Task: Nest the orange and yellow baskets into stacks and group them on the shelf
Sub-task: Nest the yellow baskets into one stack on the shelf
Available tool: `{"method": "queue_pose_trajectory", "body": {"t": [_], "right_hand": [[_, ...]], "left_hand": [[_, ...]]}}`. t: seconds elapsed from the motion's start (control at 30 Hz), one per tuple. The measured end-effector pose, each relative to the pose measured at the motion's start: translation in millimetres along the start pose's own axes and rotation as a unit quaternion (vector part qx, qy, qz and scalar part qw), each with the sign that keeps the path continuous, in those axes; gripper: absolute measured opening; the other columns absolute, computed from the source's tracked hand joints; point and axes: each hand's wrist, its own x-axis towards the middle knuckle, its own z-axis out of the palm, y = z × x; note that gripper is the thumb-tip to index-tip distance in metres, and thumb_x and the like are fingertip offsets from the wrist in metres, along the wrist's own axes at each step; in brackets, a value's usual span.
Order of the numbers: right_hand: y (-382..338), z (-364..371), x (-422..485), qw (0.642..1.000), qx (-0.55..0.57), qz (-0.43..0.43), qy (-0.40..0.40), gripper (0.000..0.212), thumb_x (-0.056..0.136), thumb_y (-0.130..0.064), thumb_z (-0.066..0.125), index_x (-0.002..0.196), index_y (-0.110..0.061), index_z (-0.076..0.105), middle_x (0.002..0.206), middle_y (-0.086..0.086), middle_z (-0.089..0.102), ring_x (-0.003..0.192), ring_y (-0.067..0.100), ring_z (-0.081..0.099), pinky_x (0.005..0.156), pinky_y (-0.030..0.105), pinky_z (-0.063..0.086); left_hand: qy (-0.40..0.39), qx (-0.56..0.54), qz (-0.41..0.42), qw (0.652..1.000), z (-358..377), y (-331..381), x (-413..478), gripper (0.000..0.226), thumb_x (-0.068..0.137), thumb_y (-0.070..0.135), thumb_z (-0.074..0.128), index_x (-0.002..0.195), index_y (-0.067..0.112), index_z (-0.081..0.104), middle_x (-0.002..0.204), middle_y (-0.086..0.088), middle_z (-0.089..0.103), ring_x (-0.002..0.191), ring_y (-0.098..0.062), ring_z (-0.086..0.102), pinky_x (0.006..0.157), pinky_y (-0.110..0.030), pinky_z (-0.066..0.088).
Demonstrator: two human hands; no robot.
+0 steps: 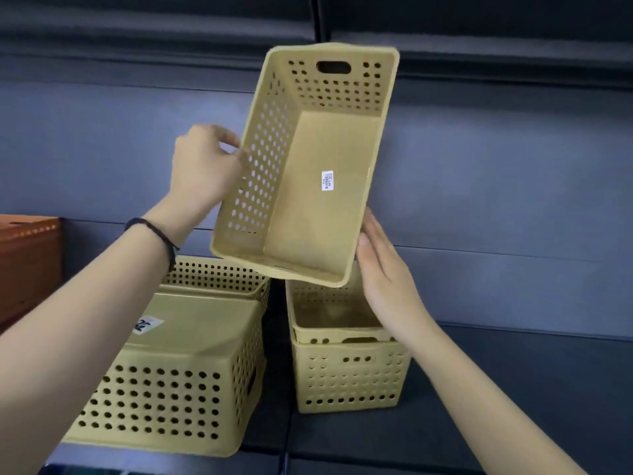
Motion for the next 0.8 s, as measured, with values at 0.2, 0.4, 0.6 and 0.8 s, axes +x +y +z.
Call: {"method": "queue_pose_trajectory", "body": {"t": [0.2,0.4,0.6,0.8], "right_hand": [[1.8,-18.0,7.9,0.985,0.14,0.101,-0.006,0.043,0.1,-0.052,0.016,0.131,-0.046,0.046,0.133,-0.024,0.051,0.132,0.0,0.041,0.109,0.02,0.029],[7.8,-29.5,8.4,0.964,0.212,0.156,-0.045,0.051,0.084,-0.077,0.011,0.101,-0.056,0.054,0.101,-0.028,0.061,0.106,-0.004,0.056,0.103,0.026,0.04],[27.1,-45.3,2.8,0.957,0.228,0.169,-0.051,0.068,0.079,-0.078,0.009,0.106,-0.046,0.063,0.101,-0.024,0.068,0.1,-0.002,0.059,0.103,0.031,0.04],[49.8,-54.0,-9.2,0.965,0.163,0.185,-0.088,0.064,0.091,-0.065,0.005,0.139,-0.038,0.04,0.12,-0.024,0.052,0.11,-0.005,0.049,0.089,0.018,0.032]], "left_hand": [[-0.047,-0.215,-0.12,0.968,3.5,13.1,-37.2,0.022,0.087,0.036,0.062,0.09,0.015,0.068,0.073,-0.002,0.065,0.056,-0.013,0.06,0.053,-0.02,0.048],[-0.186,-0.383,-0.158,0.891,7.3,24.4,-86.5,0.04,0.092,0.05,0.044,0.101,0.02,0.069,0.094,-0.003,0.071,0.093,-0.021,0.062,0.099,-0.036,0.041],[-0.254,-0.33,-0.117,0.902,18.1,34.9,-115.3,0.052,0.095,0.056,0.035,0.121,0.019,0.062,0.077,0.016,0.071,0.076,-0.001,0.064,0.075,-0.026,0.043],[-0.261,-0.297,-0.159,0.905,32.8,28.3,-136.7,0.043,0.092,0.057,0.038,0.086,0.034,0.074,0.093,0.014,0.075,0.094,0.0,0.065,0.098,-0.037,0.041]]}}
